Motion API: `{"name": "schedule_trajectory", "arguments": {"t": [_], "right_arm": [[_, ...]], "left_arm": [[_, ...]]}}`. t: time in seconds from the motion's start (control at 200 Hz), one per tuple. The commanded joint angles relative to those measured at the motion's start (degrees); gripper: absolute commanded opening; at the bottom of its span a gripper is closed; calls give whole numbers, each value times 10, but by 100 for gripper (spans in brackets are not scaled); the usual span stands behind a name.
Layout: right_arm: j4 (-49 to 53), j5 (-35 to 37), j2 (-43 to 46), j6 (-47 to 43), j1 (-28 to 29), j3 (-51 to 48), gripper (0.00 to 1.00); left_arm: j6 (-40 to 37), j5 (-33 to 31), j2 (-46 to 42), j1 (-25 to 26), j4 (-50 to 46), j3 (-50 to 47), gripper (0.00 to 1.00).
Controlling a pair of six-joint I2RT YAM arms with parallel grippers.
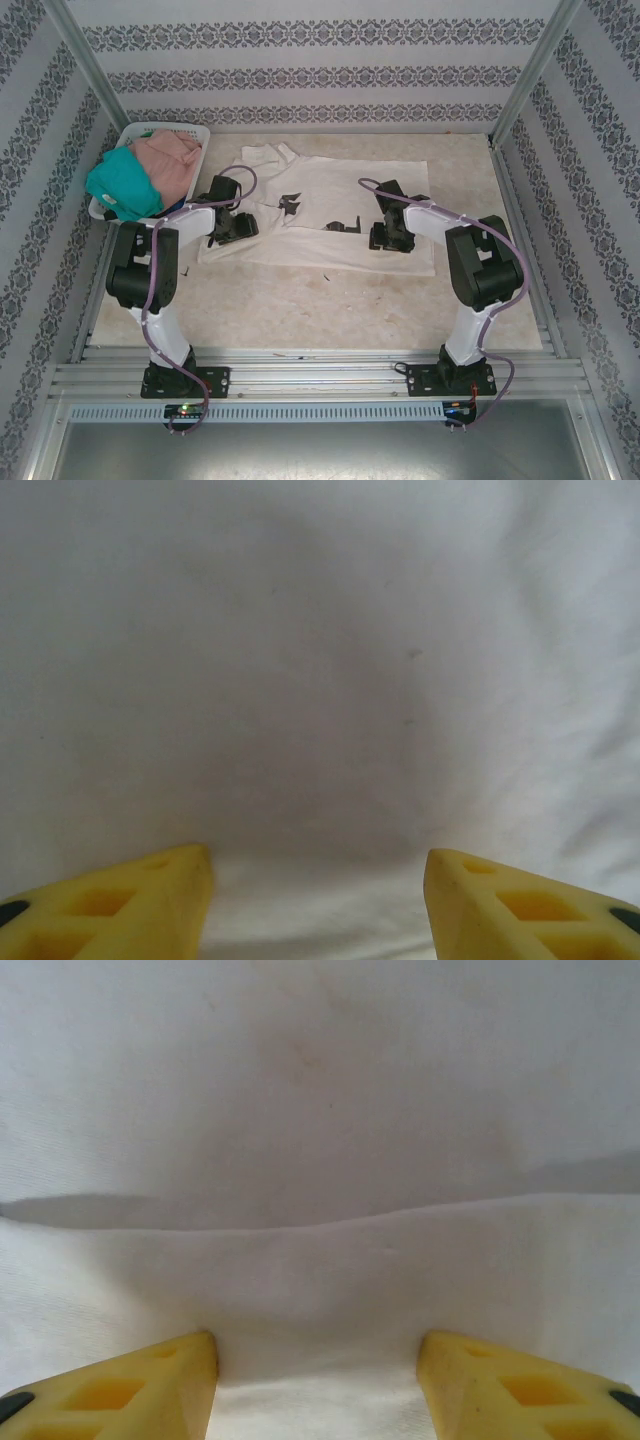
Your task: Fold and stack the t-shirts
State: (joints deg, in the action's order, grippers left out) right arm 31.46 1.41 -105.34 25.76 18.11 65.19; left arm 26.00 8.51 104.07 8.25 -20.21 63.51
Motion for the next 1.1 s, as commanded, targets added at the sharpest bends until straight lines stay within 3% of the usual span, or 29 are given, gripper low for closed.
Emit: {"name": "schedule_trajectory", "arguments": {"t": [0.0, 0.3, 0.535, 0.709, 0.864, 0.999, 1.029, 1.039, 1.049, 1.094], "right_arm": [[-14, 11, 29, 24, -1, -29, 58], [13, -15, 86, 25, -1, -112, 59], [45, -21, 170, 51, 30, -198, 60], [67, -27, 232, 73, 48, -252, 60], [125, 16, 271, 56, 44, -219, 60], [127, 17, 301, 12, -4, -143, 60], [124, 25, 299, 4, -17, -121, 60], [122, 26, 297, 1, -22, -113, 61], [120, 28, 296, -2, -26, -106, 61], [108, 27, 284, -14, -48, -76, 61]], "left_arm": [[23, -23, -5, -4, 3, -30, 60], [37, -59, -51, -5, -63, -120, 64], [53, -67, -153, -4, -111, -202, 66], [78, -16, -242, -2, -110, -253, 66], [68, -53, -303, -2, -185, -223, 70], [44, -62, -299, -1, -176, -140, 76], [37, -57, -282, 0, -166, -113, 84], [36, -57, -276, 1, -165, -104, 95], [34, -57, -268, 1, -164, -91, 99], [21, -60, -229, 4, -155, -40, 100]]}}
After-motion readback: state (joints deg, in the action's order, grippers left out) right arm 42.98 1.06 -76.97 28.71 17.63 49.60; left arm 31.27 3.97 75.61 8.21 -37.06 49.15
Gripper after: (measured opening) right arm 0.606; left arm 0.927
